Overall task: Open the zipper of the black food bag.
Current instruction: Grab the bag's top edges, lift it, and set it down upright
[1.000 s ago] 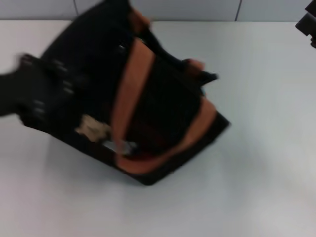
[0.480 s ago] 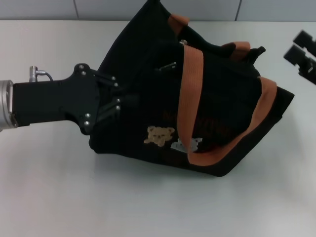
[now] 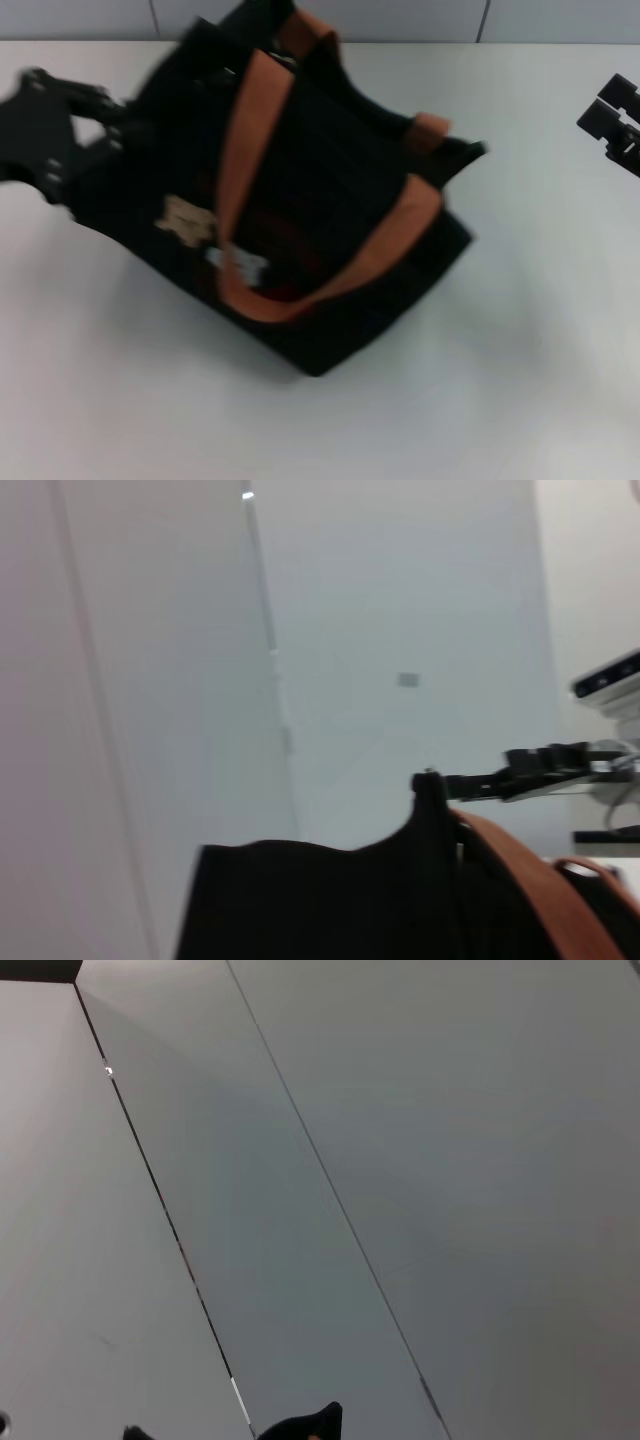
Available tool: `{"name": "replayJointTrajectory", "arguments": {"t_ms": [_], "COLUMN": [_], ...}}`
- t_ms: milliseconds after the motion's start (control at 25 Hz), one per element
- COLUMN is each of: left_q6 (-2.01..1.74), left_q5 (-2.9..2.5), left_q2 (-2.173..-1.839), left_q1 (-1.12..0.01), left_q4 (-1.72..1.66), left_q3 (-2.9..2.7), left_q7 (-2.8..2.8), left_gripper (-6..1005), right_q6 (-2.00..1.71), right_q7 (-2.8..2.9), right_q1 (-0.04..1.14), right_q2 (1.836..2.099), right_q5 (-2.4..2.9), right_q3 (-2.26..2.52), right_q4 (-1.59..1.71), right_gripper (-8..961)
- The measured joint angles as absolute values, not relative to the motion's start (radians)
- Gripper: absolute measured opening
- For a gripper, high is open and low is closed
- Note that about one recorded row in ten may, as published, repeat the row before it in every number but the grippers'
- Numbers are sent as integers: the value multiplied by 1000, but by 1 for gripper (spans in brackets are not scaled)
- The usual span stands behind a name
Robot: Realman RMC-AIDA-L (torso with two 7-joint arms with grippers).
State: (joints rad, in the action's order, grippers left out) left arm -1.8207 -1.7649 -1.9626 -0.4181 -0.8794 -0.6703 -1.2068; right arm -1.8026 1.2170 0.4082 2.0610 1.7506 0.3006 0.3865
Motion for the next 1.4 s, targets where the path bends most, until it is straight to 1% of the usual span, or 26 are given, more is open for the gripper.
{"name": "replayJointTrajectory", "arguments": {"t_ms": [40,80,120,200,280,360,480,600,680,720,800,880,1000,1280,1400], "left_q6": [-1835,-1835,-1846,-1868,-1896,-1906,-1907,-1924,-1935,-1935,-1928,-1917,-1911,-1842,-1818], "left_q5": [-1763,-1763,-1762,-1761,-1760,-1774,-1806,-1821,-1834,-1846,-1875,-1924,-1973,-1963,-1945], "left_q2": [-1936,-1936,-1926,-1920,-1923,-1937,-1968,-1977,-1980,-1987,-2006,-2038,-2067,-2071,-2073], "left_q1": [-420,-420,-420,-417,-412,-405,-397,-397,-400,-402,-408,-422,-449,-462,-462], "left_q4": [-901,-901,-924,-981,-1084,-1192,-1388,-1487,-1503,-1504,-1504,-1508,-1515,-1440,-1401], "left_q3": [-641,-641,-625,-606,-597,-597,-596,-622,-668,-698,-745,-786,-834,-981,-1028], "left_q7": [-1234,-1234,-1253,-1285,-1328,-1354,-1404,-1438,-1441,-1439,-1430,-1416,-1404,-1395,-1386], "left_gripper": [98,98,98,98,98,98,98,99,99,99,99,99,99,97,93], "right_q6": [-1802,-1802,-1801,-1801,-1798,-1789,-1779,-1772,-1767,-1767,-1767,-1767,-1772,-1786,-1801], "right_q7": [1217,1217,1217,1217,1217,1217,1217,1217,1217,1217,1216,1217,1221,1130,990], "right_q1": [412,416,419,423,428,435,446,449,448,447,444,441,438,420,397], "right_q2": [2061,2061,2061,2062,2063,2064,2064,2064,2064,2065,2065,2065,2065,2065,2074], "right_q5": [1751,1751,1752,1752,1752,1752,1754,1760,1760,1760,1760,1761,1769,1820,1826], "right_q3": [301,301,301,301,301,301,301,301,301,301,301,301,301,303,304], "right_q4": [387,387,387,387,386,377,363,362,362,362,361,361,360,335,311], "right_gripper": [841,841,841,840,840,839,839,838,838,837,837,837,836,834,834]}}
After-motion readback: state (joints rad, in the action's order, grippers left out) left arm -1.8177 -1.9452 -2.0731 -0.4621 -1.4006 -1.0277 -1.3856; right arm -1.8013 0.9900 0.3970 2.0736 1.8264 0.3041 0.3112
